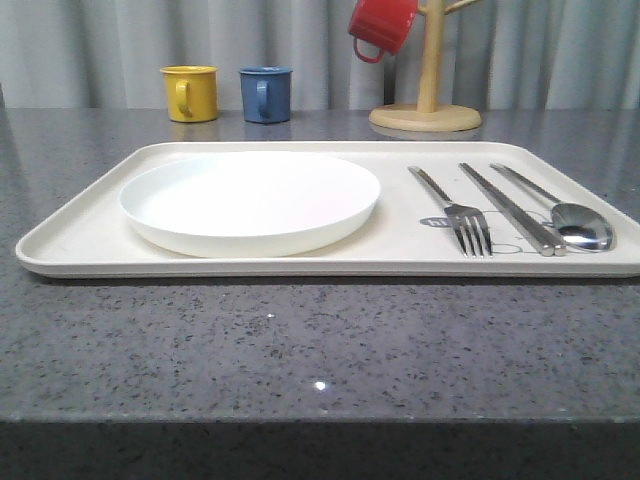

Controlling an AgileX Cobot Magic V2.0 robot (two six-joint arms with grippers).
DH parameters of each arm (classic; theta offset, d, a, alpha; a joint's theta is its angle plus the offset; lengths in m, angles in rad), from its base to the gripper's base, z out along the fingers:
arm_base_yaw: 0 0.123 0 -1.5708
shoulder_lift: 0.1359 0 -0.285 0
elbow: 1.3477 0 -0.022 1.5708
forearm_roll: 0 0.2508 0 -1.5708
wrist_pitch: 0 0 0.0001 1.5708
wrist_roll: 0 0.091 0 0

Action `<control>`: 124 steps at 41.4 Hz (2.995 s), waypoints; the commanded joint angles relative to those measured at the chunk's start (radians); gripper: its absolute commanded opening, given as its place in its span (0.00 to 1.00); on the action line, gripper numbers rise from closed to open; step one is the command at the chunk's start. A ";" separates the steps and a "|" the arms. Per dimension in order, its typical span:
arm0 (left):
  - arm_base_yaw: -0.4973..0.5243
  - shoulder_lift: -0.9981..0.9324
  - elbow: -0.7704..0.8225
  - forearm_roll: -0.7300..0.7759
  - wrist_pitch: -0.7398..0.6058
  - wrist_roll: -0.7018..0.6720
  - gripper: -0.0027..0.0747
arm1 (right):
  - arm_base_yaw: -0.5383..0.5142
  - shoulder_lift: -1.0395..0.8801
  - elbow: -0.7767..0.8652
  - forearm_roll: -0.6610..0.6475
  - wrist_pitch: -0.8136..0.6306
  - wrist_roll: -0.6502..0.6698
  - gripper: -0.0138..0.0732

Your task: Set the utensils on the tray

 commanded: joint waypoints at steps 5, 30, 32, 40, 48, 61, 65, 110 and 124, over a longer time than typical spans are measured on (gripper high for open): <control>-0.001 -0.021 0.018 -0.012 -0.096 -0.007 0.01 | 0.000 0.014 -0.018 0.000 -0.079 -0.012 0.08; -0.001 -0.022 0.018 0.080 -0.152 -0.148 0.01 | 0.000 0.014 -0.018 0.000 -0.079 -0.012 0.08; -0.001 -0.022 0.018 0.080 -0.152 -0.148 0.01 | 0.000 0.014 -0.018 0.000 -0.079 -0.012 0.08; -0.001 -0.022 0.018 0.080 -0.149 -0.148 0.01 | 0.000 0.014 -0.018 0.000 -0.079 -0.012 0.08; -0.001 -0.022 0.018 0.080 -0.148 -0.148 0.01 | 0.000 0.014 -0.018 0.000 -0.079 -0.012 0.08; -0.001 -0.022 0.018 0.080 -0.148 -0.148 0.01 | 0.000 0.014 -0.018 0.000 -0.079 -0.012 0.08; -0.001 -0.022 0.018 0.080 -0.148 -0.148 0.01 | 0.000 0.014 -0.018 0.000 -0.079 -0.012 0.08; -0.001 -0.022 0.018 0.080 -0.143 -0.148 0.01 | -0.158 -0.238 0.747 -0.060 -0.928 -0.012 0.08; -0.001 -0.022 0.018 0.080 -0.143 -0.148 0.01 | -0.158 -0.239 0.751 -0.165 -0.957 0.151 0.08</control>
